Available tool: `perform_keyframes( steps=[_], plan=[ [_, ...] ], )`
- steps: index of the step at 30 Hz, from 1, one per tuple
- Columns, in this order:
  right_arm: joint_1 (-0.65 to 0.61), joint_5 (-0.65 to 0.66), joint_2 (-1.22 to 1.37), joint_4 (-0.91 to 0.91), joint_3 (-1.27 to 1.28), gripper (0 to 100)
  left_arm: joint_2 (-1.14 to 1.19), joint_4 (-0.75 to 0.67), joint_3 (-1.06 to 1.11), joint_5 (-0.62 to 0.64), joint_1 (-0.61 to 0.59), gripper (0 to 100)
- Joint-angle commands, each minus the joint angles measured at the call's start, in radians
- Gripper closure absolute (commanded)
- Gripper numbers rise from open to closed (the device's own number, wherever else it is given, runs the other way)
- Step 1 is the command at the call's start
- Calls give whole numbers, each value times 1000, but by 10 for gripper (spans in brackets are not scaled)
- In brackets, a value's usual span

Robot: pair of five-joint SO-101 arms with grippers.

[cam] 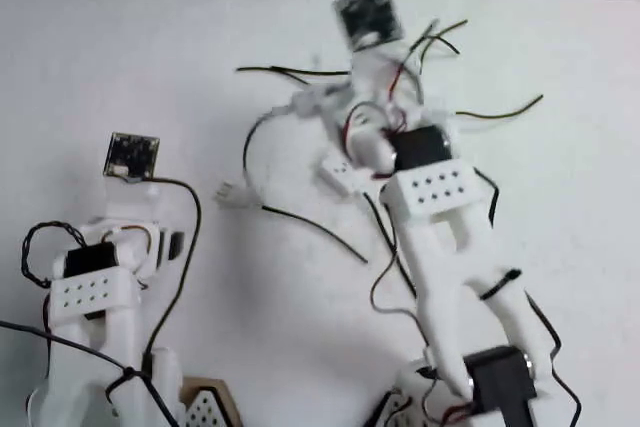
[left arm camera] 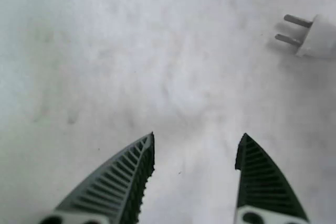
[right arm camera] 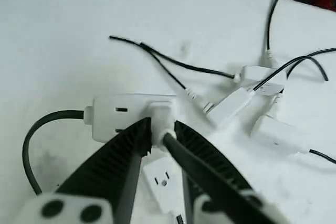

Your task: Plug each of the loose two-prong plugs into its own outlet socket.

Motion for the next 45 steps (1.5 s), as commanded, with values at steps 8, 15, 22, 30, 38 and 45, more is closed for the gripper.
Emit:
perform_keyframes(
  steps=[8, 15, 22, 30, 38, 45],
  plan=[
    [174, -189, 343, -102, -296, 981, -22, -14, 2, 11, -12, 748],
    [223, -238, 572, -94, -443, 978, -28, -18, 14, 11, -12, 748],
    [225, -244, 622, -94, -485, 977, -28, -18, 15, 11, -12, 748],
    [260, -244, 621, -56, -485, 875, -28, -18, 15, 11, -12, 748],
    [259, -236, 518, 82, -485, 879, -28, -18, 15, 11, -12, 748],
    [259, -235, 255, 277, -485, 879, -28, -20, 15, 11, -12, 748]
  ],
)
